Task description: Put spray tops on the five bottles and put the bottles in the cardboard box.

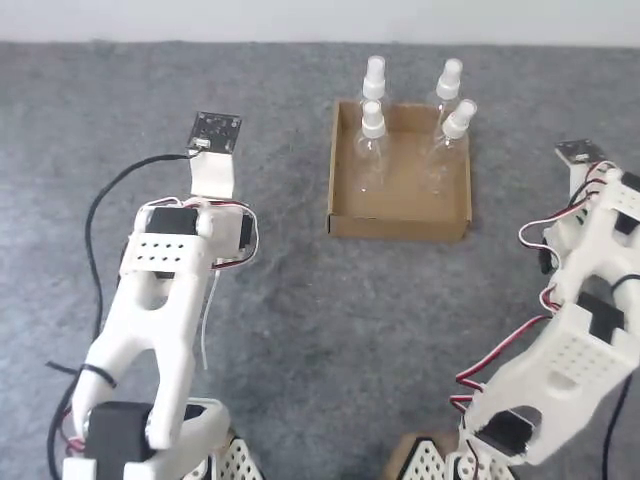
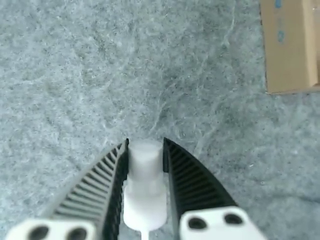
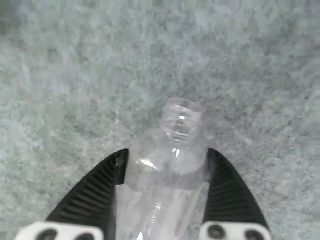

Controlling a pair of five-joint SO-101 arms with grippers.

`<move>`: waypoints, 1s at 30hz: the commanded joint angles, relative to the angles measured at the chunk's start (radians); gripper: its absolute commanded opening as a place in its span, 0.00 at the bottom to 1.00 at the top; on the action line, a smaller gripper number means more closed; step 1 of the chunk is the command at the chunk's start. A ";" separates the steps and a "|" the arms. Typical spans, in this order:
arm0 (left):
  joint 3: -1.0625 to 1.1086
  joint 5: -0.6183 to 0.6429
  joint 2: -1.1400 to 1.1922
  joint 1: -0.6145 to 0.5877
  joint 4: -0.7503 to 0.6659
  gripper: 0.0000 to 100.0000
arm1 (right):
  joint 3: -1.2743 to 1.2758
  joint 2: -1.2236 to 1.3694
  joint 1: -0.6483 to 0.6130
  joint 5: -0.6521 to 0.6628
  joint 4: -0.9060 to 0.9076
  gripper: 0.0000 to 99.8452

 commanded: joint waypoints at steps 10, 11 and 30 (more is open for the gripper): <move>-0.030 -0.002 -0.144 -0.005 0.011 0.01 | -0.126 -0.441 -0.219 -0.238 0.179 0.03; -0.030 -0.002 -0.187 -0.005 0.025 0.01 | -0.120 -0.476 -0.265 -0.256 0.189 0.03; -0.400 0.077 -0.654 -0.002 0.204 0.01 | 0.818 -1.214 -1.198 -0.450 -0.418 0.02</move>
